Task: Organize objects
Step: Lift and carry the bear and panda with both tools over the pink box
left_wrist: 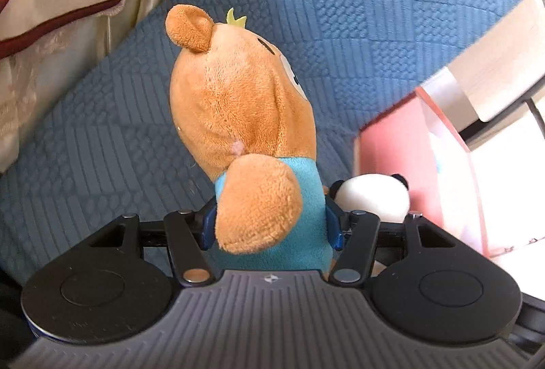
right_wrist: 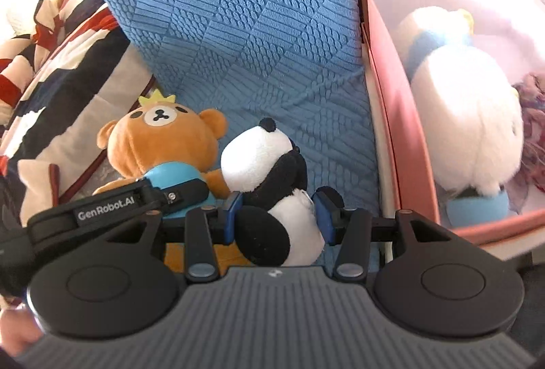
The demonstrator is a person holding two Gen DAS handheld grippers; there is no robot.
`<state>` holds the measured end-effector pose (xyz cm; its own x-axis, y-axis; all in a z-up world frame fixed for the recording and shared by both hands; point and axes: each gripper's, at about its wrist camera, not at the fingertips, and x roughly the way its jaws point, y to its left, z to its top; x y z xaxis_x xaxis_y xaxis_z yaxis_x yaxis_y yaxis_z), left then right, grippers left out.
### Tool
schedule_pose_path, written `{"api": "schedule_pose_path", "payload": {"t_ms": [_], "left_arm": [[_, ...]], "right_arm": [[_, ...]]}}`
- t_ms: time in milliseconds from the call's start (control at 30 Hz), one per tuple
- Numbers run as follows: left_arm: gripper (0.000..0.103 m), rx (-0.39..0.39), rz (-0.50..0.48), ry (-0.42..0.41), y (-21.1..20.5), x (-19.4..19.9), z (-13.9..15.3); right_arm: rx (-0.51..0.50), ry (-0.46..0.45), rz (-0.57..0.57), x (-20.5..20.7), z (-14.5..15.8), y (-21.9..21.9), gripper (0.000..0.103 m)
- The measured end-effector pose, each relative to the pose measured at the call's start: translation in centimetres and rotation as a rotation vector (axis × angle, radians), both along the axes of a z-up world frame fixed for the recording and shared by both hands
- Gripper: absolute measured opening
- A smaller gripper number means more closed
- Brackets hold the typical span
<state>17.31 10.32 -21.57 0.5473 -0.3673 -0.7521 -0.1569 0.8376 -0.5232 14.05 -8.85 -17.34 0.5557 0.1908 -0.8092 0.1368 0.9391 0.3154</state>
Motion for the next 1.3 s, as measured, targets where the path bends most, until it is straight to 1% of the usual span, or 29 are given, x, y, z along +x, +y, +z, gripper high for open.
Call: {"api": "schedule_pose_path", "payload": {"t_ms": [133,233,433,567,700,833,967,1133,1300], "left_arm": [[0.065,0.001,-0.018,-0.002,-0.6,-1.5,1.3],[0.065,-0.011,-0.013,0.0,-0.6,-2.6,2.2],[0.065,-0.037,0.005,0.013,-0.6,-4.5,4.8],[0.065,-0.036,-0.002,0.006,-1.1,-5.3,7.1],[0.065,-0.025,-0.016,0.007,-2.0,-5.6,9.4],[0.065,-0.032,-0.035,-0.002,-3.7,-5.5,11.8],[0.065,-0.039,-0.022,-0.031,-5.1,-5.2,14.0],[0.065,-0.031,-0.04,-0.057,-7.6,-4.4,16.7],[0.065,-0.001,-0.07,-0.115,-10.5,-3.6,19.7]], "right_arm": [[0.014,-0.004,-0.005,-1.4,1.0,-0.2,0.049],[0.038,-0.006,-0.005,-2.0,1.8,-0.4,0.049],[0.048,-0.014,0.017,-3.2,4.2,-0.3,0.049],[0.071,-0.014,0.012,-3.7,6.5,-1.4,0.049],[0.053,-0.046,0.032,-4.0,9.3,-2.5,0.049],[0.1,-0.062,0.031,-4.3,11.2,-4.3,0.049],[0.097,-0.069,0.032,-4.3,12.8,-6.1,0.049],[0.099,-0.098,0.022,-3.8,14.8,-9.3,0.049],[0.182,-0.124,-0.001,-3.3,15.9,-12.5,0.05]]}}
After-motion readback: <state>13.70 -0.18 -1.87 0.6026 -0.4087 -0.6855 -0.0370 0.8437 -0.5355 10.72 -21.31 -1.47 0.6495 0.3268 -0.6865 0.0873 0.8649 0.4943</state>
